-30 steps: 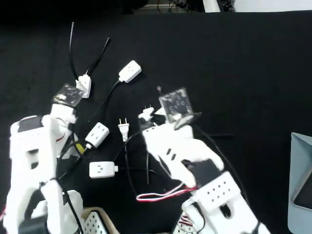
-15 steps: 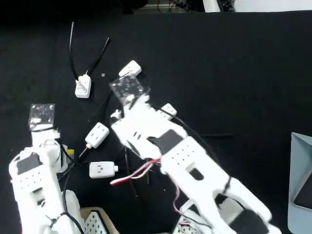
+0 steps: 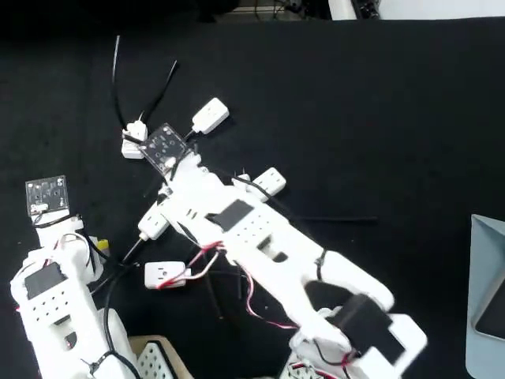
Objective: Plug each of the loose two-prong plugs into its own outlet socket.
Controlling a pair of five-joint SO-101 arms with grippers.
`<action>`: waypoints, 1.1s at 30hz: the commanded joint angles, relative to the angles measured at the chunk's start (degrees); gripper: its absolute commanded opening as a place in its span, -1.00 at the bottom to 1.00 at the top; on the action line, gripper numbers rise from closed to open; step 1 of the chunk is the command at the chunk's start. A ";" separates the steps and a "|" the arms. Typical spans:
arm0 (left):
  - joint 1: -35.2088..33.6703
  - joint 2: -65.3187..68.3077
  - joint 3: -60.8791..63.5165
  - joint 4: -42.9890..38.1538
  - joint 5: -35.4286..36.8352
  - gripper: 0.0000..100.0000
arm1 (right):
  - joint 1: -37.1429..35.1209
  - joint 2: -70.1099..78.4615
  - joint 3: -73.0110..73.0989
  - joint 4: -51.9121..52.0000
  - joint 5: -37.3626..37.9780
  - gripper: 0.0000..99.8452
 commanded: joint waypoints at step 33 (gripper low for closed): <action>-0.22 -0.79 -0.04 -1.32 0.53 -0.46 | -0.88 8.57 -3.12 -5.98 2.90 -0.98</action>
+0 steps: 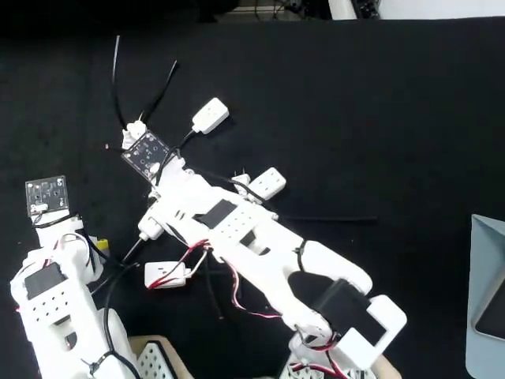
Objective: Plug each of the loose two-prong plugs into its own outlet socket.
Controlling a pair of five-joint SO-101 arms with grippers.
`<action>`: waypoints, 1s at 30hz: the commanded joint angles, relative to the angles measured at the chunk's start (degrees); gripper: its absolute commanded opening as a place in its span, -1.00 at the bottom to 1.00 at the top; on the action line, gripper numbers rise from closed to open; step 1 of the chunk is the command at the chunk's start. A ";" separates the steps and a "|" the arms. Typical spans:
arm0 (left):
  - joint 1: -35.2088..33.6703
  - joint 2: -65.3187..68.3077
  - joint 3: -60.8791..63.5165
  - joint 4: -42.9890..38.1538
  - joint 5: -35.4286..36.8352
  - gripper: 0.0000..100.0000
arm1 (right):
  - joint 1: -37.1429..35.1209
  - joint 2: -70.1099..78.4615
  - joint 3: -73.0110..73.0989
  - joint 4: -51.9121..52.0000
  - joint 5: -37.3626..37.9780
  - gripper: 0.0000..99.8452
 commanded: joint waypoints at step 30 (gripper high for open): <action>0.13 -0.88 0.75 -2.11 0.53 -0.46 | 1.05 6.81 -2.42 6.51 0.35 -0.98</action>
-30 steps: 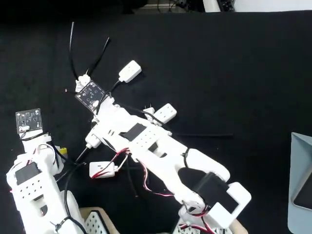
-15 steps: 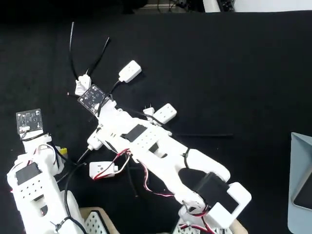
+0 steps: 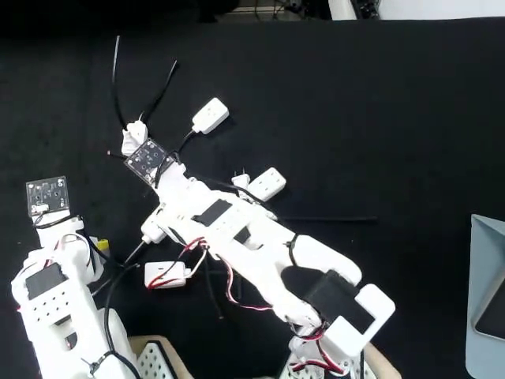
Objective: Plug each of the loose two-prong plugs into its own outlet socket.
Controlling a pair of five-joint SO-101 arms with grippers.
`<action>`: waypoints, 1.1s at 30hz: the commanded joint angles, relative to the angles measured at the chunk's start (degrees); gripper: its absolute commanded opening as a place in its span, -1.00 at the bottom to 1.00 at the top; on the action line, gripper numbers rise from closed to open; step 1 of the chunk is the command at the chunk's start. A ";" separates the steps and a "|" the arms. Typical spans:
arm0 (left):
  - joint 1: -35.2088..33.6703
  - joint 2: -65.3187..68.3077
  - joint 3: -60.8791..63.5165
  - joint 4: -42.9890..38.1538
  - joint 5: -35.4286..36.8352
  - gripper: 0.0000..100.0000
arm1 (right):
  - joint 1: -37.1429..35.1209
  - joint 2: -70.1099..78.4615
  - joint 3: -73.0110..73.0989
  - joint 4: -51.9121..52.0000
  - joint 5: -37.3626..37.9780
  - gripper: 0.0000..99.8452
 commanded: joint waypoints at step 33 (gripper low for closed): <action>1.36 -0.88 0.75 -2.29 0.53 -0.46 | 23.12 -16.31 -9.01 2.73 -12.04 -0.97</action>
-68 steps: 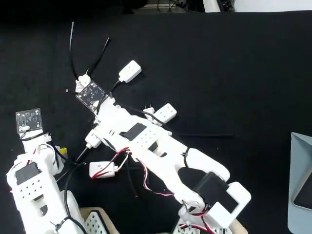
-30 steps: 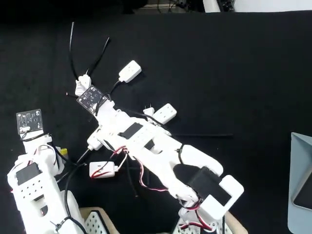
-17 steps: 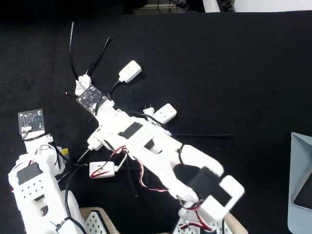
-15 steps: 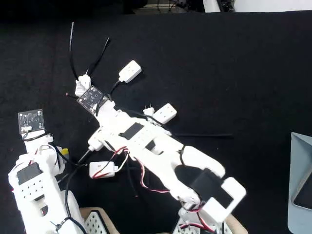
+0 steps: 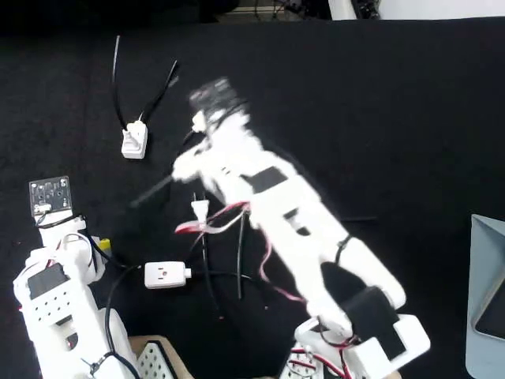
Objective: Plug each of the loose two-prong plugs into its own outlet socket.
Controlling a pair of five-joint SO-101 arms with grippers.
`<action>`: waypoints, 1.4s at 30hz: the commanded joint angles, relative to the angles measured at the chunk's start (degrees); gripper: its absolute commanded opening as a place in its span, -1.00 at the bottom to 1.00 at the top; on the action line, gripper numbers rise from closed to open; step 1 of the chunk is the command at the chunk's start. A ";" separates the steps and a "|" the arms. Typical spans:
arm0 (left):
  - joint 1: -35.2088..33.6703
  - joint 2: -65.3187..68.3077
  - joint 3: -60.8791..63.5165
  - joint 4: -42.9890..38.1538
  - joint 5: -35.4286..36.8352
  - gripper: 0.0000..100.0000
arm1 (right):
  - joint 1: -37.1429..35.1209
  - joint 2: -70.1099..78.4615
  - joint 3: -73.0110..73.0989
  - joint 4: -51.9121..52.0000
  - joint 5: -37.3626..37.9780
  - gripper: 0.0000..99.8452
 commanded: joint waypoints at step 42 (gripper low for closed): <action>16.57 -0.35 -20.53 11.78 4.92 -0.45 | 28.04 7.60 -35.65 37.01 -21.89 -0.69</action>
